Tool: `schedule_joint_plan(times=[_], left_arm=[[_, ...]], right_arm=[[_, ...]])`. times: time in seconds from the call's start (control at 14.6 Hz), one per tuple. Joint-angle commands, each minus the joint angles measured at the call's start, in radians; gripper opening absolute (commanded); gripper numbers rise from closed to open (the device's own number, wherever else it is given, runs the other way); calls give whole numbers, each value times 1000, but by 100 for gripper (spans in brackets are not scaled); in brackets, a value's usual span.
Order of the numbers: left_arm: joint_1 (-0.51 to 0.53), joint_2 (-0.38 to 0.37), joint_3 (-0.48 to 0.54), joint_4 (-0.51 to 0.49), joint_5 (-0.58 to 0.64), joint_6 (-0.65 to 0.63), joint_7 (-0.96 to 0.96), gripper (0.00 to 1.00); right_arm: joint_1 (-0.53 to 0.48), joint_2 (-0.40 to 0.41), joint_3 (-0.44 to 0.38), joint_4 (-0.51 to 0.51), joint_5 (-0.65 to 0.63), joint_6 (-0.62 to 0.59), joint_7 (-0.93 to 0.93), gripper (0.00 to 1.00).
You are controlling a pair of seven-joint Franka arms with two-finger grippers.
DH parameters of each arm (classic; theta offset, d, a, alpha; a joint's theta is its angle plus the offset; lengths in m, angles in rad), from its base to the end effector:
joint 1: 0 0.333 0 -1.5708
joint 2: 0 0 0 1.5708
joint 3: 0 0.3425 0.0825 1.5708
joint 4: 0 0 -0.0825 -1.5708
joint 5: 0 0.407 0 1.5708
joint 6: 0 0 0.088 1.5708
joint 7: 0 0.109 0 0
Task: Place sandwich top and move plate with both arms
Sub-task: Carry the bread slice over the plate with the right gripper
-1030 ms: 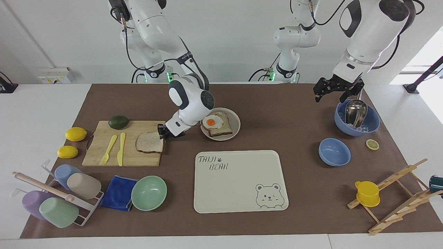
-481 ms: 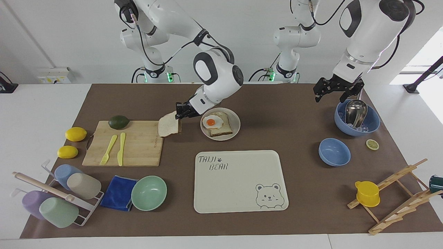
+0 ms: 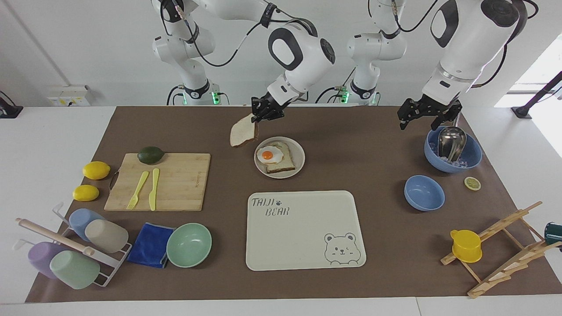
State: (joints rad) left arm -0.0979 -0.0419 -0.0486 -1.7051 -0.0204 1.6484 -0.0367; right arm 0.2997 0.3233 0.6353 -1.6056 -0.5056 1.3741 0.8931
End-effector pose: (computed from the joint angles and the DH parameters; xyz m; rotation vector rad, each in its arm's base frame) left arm 0.5609 -0.0854 0.6129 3.1201 -0.1687 -0.0257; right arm 0.4442 0.4303 0.4647 2.5639 0.1153 -0.0547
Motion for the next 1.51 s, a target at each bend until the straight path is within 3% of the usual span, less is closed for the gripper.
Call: schedule_joint_plan(times=[0.0,0.27,0.69,1.44], left_arm=[[7,-19,-2,-16,-7,-2,-3,100],[7,-19,-2,-16,-7,-2,-3,100],[7,-19,-2,-16,-7,-4,-3,100],[6,-19,0,-16,-7,-9,-3,100]], right_arm=[[-8,13,6,-13,42,105,46,0],[-24,17,4,-26,44,173,44,0],[-53,16,6,-134,45,290,41,0],[-50,29,6,-157,88,456,46,0]])
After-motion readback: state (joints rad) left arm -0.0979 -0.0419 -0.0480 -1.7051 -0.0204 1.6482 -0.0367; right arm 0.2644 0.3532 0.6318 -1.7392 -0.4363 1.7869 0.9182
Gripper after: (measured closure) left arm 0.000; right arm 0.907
